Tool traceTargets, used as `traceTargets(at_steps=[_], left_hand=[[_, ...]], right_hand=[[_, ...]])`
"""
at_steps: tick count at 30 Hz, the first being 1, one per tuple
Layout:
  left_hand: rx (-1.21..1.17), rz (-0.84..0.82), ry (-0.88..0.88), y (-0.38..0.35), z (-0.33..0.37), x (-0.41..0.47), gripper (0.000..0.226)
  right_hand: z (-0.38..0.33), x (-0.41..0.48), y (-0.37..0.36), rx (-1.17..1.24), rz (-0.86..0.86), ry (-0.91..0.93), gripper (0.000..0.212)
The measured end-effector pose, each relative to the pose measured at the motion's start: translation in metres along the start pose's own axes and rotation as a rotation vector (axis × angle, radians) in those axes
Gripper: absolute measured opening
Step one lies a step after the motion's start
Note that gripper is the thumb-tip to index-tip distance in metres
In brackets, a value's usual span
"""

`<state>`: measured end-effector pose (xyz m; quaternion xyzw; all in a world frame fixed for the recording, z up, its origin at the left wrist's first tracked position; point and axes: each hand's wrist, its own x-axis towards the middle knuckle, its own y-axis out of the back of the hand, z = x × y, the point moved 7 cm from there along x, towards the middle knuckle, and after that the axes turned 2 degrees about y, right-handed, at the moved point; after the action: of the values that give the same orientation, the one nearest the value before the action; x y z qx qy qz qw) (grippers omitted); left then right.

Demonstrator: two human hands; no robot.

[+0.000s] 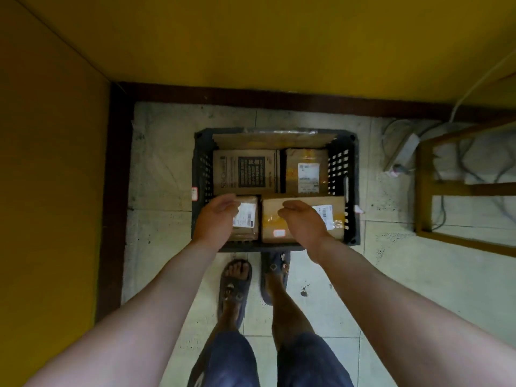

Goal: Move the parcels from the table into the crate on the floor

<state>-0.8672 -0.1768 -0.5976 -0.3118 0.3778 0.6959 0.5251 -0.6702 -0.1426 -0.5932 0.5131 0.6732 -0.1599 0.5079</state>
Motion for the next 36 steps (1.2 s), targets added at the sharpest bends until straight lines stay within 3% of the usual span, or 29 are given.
traceTargets(at_steps=[6,11,17,27,36], left_hand=[[-0.085,-0.138,-0.078,0.001,0.083,-0.111,0.027],[-0.074,-0.243,-0.201,-0.023,0.156,-0.209,0.026],[-0.021,-0.438,-0.324,-0.105,0.228,-0.31,0.021],[0.181,-0.703,-0.546,-0.3,0.265,-0.465,0.022],[0.279,-0.876,-0.556,-0.533,0.227,-0.597,0.02]], right_hand=[[-0.043,-0.117,0.061,0.183,0.082,0.108,0.01],[-0.068,-0.219,0.128,0.288,0.249,0.188,0.037],[-0.062,-0.319,0.225,0.443,0.452,0.296,0.03],[0.053,-0.417,0.412,0.791,0.713,0.4,0.022],[0.212,-0.474,0.594,0.87,0.844,0.428,0.021]])
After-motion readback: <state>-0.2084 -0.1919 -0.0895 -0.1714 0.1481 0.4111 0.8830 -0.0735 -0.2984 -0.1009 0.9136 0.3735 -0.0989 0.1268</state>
